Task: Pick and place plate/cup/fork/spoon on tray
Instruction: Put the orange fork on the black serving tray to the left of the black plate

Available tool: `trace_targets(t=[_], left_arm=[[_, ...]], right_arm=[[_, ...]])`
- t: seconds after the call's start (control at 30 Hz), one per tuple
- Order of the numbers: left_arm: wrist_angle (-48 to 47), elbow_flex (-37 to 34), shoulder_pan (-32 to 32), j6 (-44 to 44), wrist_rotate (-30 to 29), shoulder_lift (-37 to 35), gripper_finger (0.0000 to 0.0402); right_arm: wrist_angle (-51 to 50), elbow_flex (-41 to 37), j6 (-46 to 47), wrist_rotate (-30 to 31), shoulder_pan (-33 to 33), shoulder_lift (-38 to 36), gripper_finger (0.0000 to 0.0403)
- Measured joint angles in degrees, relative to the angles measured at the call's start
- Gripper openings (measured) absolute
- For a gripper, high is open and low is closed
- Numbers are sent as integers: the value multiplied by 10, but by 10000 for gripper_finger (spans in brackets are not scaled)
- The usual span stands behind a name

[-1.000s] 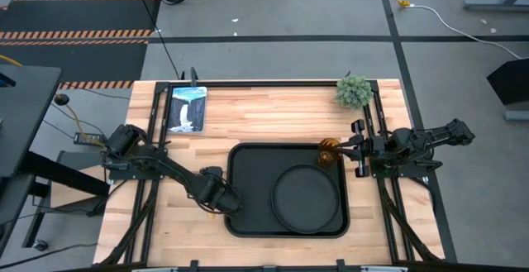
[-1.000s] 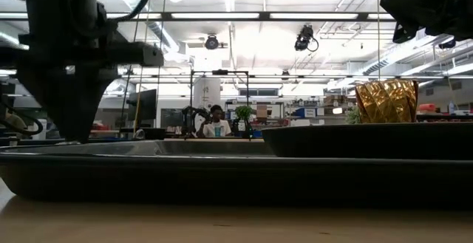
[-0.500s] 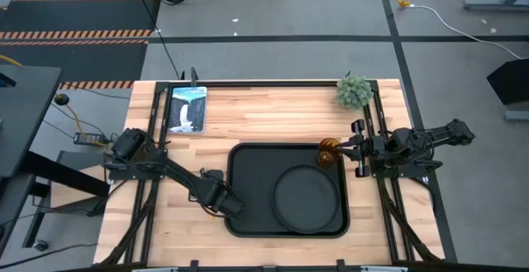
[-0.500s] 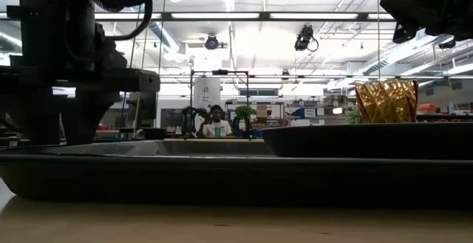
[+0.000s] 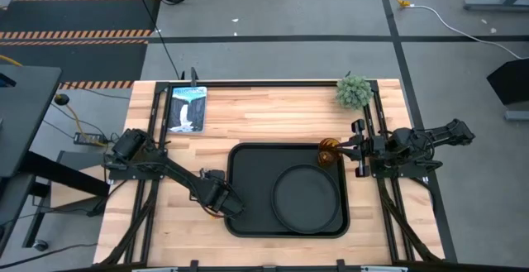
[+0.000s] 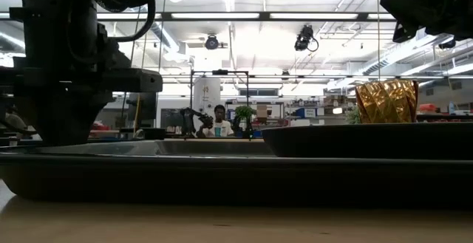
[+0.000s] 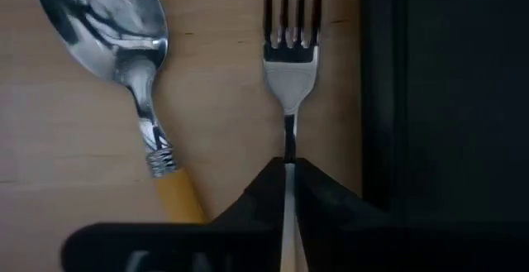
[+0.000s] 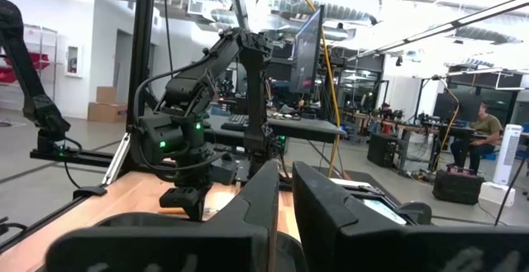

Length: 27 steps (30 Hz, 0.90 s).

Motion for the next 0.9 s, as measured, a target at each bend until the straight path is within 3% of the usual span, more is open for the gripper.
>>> trace_targets(t=[0.1, 0.33, 0.57, 0.67, 0.9], left_arm=[[-6, 0, 0, -11, 1, -2, 11], [-22, 5, 5, -15, 4, -2, 20], [-150, 60, 10, -9, 4, -4, 13], [-192, 98, 11, -8, -30, -5, 17], [-176, 171, 15, 1, -101, -6, 17]], right_arm=[[0, 0, 0, 0, 0, 0, 45], [0, 0, 0, 0, 0, 0, 45], [0, 0, 0, 0, 0, 0, 45], [0, 0, 0, 0, 0, 0, 45], [0, 0, 0, 0, 0, 0, 45]])
